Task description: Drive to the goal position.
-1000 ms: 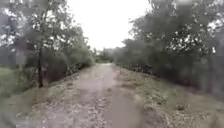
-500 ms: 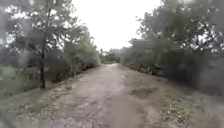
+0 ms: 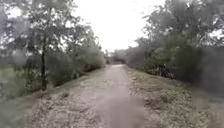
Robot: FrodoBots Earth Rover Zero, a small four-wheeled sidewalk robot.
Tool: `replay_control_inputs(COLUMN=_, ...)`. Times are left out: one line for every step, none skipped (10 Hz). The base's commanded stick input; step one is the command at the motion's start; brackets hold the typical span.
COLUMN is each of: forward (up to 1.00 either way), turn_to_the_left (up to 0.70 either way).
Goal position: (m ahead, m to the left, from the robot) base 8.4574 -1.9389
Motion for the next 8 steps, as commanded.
replay_control_inputs(forward=0.7, turn_to_the_left=0.0)
replay_control_inputs(forward=0.7, turn_to_the_left=0.0)
replay_control_inputs(forward=0.7, turn_to_the_left=0.0)
replay_control_inputs(forward=0.7, turn_to_the_left=0.0)
replay_control_inputs(forward=0.7, turn_to_the_left=0.0)
replay_control_inputs(forward=0.7, turn_to_the_left=0.0)
replay_control_inputs(forward=0.7, turn_to_the_left=0.0)
replay_control_inputs(forward=0.7, turn_to_the_left=0.0)
